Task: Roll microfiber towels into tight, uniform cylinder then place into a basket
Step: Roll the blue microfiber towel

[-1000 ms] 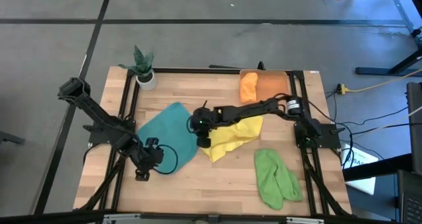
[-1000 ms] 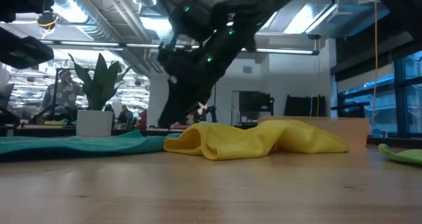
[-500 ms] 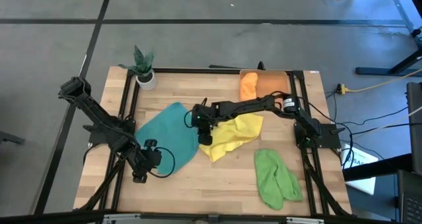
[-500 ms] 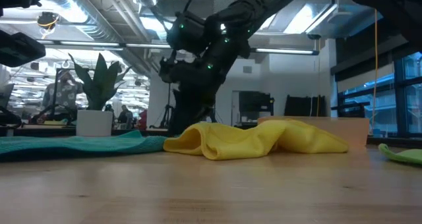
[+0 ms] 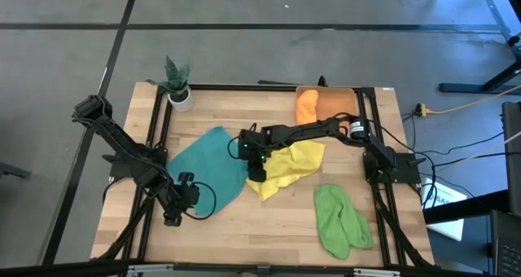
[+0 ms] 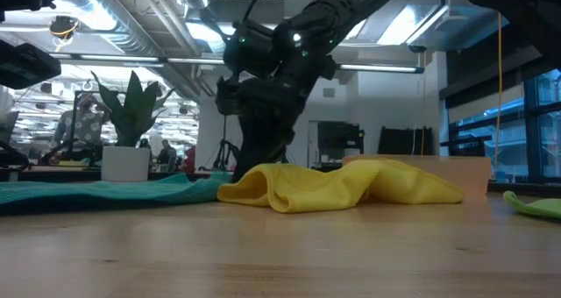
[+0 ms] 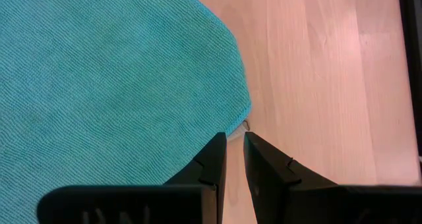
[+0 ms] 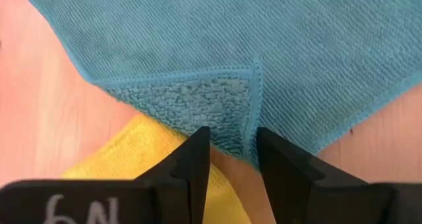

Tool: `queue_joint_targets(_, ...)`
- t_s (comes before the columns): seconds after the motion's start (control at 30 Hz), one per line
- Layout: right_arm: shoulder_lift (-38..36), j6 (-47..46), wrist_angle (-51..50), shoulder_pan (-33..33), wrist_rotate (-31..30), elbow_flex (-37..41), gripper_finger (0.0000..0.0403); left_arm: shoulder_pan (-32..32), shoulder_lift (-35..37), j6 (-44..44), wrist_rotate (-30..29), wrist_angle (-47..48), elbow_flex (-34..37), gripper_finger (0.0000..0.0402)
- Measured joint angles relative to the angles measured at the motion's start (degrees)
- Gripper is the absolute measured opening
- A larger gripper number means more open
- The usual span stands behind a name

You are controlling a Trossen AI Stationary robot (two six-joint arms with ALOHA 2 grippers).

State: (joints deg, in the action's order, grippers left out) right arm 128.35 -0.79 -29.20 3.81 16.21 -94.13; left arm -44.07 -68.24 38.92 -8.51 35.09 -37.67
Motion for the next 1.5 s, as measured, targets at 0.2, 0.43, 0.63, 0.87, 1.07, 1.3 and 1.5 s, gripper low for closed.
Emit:
queue_joint_targets(0.2,0.0,0.8,0.5,0.0,0.0,0.0,0.0121,0.0,0.0,0.0,-0.3,0.0,0.0,0.0047)
queue_joint_targets(0.43,0.0,2.8,0.7,-0.3,-1.0,0.0,0.0026,0.0,0.0,4.3,-4.2,0.0,0.0,0.0047)
queue_joint_targets(0.63,-0.3,4.5,0.5,-1.1,-9.6,-0.5,0.0008,-1.4,0.0,4.5,-4.5,-0.6,0.0,0.0047)
queue_joint_targets(0.87,-0.5,6.3,-0.4,-1.1,-11.0,-2.2,0.0004,-5.1,0.0,8.5,-8.2,-1.2,0.0,0.0047)
queue_joint_targets(1.07,-0.5,10.4,-1.8,-1.8,-11.2,-6.0,0.0002,-7.5,0.0,11.1,-10.3,-1.0,0.0,0.0047)
queue_joint_targets(1.3,-0.7,17.8,3.2,-4.0,-6.8,-9.3,0.0002,-7.9,0.0,14.4,-11.1,1.6,0.0,0.0047)
queue_joint_targets(1.5,-0.7,22.3,9.4,-5.5,-2.6,-9.2,0.0001,-7.9,0.0,15.0,-12.8,3.5,0.0,0.0047)
